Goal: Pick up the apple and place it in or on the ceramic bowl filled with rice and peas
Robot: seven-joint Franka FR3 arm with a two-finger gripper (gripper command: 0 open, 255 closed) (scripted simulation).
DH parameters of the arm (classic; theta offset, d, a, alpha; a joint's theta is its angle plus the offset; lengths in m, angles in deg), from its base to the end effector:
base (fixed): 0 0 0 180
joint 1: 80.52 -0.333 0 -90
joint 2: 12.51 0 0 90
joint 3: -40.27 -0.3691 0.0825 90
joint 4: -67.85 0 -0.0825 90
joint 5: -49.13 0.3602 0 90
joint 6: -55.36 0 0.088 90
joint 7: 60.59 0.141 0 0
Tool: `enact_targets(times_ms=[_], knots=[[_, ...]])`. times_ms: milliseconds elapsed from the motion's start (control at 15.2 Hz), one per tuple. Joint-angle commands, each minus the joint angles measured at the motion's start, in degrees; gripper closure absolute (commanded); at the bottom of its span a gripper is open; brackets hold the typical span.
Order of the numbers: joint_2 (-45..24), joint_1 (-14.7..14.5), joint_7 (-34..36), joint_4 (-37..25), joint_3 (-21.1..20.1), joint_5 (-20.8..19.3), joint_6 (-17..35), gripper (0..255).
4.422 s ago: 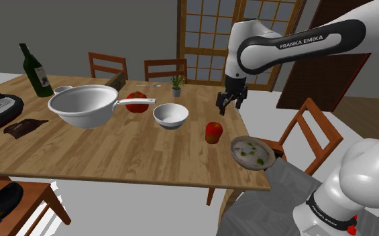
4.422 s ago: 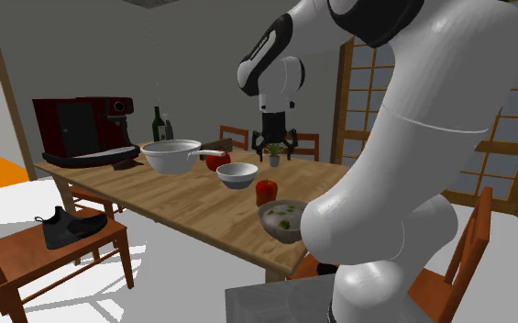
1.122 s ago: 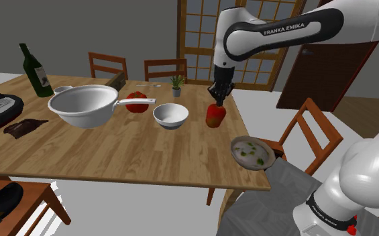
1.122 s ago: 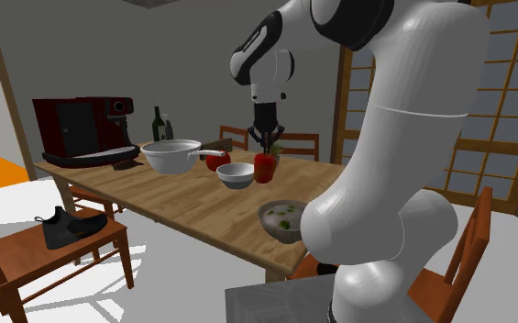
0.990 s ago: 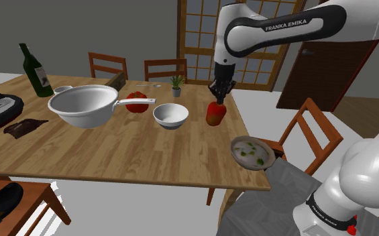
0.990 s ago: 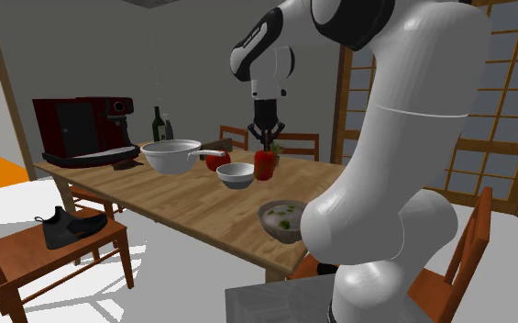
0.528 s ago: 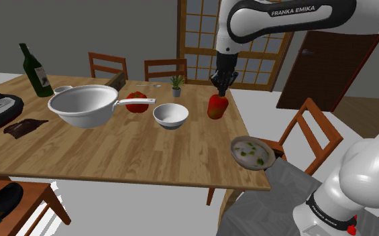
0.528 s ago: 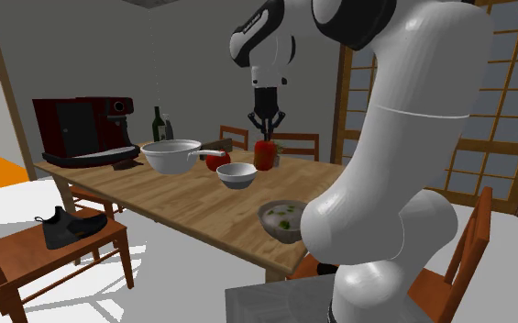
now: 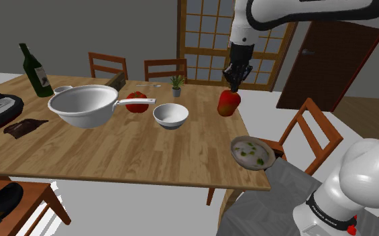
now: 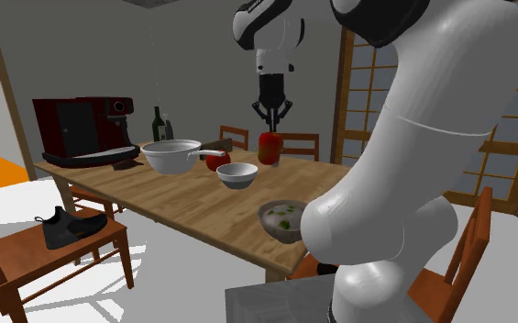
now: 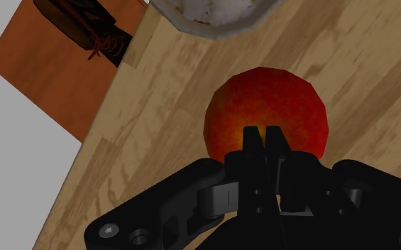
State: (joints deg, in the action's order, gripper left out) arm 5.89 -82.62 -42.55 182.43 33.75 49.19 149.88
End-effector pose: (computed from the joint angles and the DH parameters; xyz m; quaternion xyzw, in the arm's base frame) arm 0.4074 0.0695 0.6080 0.9961 -0.0853 -0.0111 0.0205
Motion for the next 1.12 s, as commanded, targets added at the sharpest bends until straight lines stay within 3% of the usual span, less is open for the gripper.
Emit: enact_targets(times_ms=[0,660,1056], knots=[[3.9,-0.1,-0.2,2.3,0.2,0.3,-1.6,255],[23.3,-1.0,-1.3,9.8,1.5,1.2,-13.4,255],[24.9,-1.1,-1.3,15.6,1.4,1.4,-9.2,255]])
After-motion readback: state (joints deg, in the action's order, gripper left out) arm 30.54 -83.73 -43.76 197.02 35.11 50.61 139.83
